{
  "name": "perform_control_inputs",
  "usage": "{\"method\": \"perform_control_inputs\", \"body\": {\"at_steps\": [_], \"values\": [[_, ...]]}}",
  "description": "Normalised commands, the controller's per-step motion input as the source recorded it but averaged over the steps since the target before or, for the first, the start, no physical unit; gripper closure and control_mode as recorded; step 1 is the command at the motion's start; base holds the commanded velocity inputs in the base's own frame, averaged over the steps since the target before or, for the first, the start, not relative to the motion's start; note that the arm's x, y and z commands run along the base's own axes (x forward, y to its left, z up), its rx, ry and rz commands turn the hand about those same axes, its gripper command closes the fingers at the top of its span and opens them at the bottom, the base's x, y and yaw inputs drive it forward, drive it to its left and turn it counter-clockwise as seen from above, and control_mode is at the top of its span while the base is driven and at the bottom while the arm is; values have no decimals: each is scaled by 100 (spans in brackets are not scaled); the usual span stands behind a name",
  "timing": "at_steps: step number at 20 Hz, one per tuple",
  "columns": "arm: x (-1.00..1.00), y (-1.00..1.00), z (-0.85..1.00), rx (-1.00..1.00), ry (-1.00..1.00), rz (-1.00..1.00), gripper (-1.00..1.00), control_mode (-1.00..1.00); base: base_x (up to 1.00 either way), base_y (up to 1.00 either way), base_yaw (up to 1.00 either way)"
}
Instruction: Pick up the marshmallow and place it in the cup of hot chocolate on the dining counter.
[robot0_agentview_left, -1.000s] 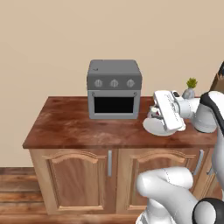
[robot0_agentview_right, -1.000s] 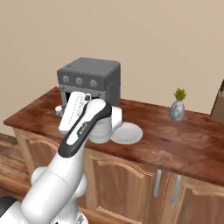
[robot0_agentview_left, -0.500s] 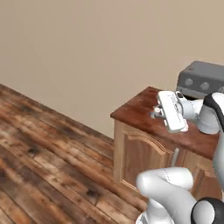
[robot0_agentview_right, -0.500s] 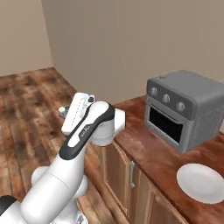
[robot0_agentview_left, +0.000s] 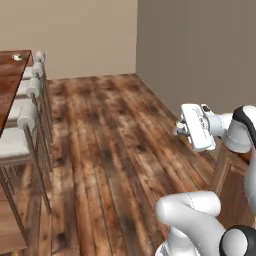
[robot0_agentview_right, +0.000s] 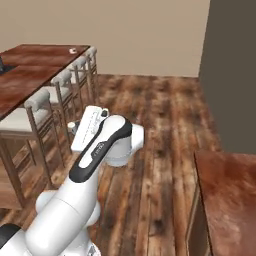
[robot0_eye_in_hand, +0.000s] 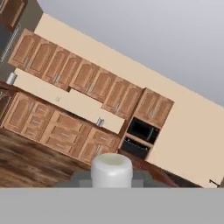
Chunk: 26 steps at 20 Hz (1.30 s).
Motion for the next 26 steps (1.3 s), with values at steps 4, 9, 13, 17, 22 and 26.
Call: {"method": "perform_control_inputs", "body": {"at_steps": [4, 9, 13, 17, 22, 26], "values": [[0, 0, 0, 0, 0, 0, 100, 100, 0, 0, 100], [0, 0, 0, 0, 0, 0, 100, 100, 24, 0, 98], [0, 0, 0, 0, 0, 0, 100, 100, 95, -49, 48], [0, 0, 0, 0, 0, 0, 100, 100, 100, -99, 19], [0, 0, 0, 0, 0, 0, 100, 100, 100, -100, 21], [0, 0, 0, 0, 0, 0, 100, 100, 100, -100, 23]]}}
